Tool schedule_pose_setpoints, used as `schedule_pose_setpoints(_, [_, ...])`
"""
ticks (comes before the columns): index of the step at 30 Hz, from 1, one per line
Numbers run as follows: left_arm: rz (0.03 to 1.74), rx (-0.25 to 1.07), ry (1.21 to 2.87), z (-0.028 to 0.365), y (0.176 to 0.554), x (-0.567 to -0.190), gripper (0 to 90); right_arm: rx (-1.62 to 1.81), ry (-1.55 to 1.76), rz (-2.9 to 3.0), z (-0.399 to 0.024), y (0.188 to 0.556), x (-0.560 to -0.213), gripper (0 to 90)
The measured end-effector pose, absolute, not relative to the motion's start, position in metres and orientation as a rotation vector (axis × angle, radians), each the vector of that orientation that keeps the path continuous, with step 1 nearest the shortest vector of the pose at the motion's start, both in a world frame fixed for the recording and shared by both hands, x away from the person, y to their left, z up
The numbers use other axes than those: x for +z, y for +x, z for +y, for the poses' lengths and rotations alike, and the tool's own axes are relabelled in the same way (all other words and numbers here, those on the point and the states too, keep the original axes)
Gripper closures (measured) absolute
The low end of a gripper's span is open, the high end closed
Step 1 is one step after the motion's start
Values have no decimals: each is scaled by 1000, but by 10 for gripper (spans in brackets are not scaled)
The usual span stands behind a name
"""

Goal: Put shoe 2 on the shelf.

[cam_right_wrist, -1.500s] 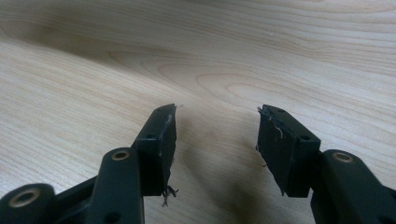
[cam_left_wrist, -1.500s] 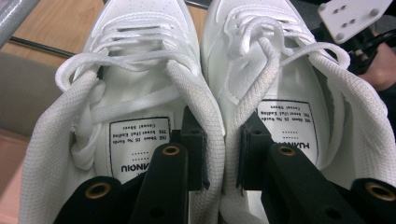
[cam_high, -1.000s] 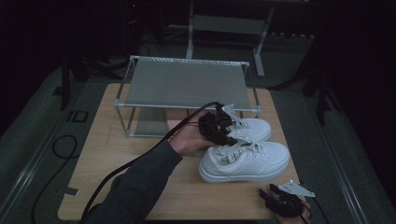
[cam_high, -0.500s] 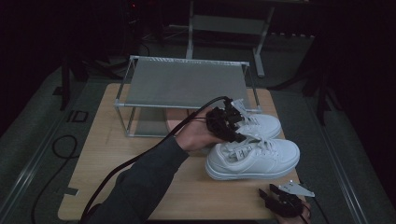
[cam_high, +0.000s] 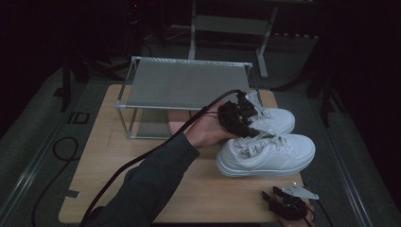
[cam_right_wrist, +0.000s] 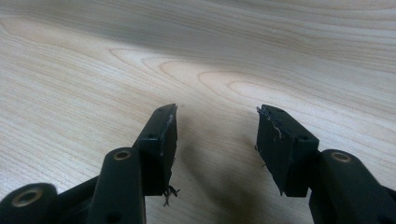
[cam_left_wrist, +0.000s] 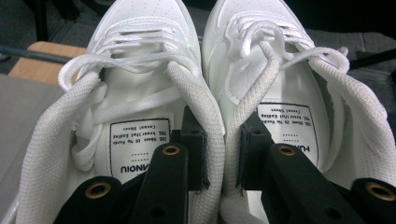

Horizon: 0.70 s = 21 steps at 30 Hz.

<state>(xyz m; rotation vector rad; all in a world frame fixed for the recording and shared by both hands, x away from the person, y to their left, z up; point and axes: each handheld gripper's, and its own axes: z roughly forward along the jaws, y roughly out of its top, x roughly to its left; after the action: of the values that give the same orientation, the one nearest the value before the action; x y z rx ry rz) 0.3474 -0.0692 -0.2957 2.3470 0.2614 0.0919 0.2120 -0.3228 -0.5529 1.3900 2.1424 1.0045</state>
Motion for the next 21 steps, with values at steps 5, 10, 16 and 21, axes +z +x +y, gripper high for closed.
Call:
schedule_pose_setpoints(5, [259, 83, 2339, -77, 352, -288, 766, 1005, 1390, 2144, -323, 212, -553, 473])
schedule_pose_setpoints(10, [279, 97, 2329, -84, 359, -280, 765, 1010, 1391, 2142, -324, 212, -553, 473])
schedule_pose_setpoints(16, [311, 119, 2321, -83, 368, -273, 765, 1007, 1394, 2140, -324, 212, -553, 473])
schedule_pose_setpoints(21, [333, 141, 2331, -78, 375, -272, 764, 1007, 1395, 2141, -324, 212, -553, 473])
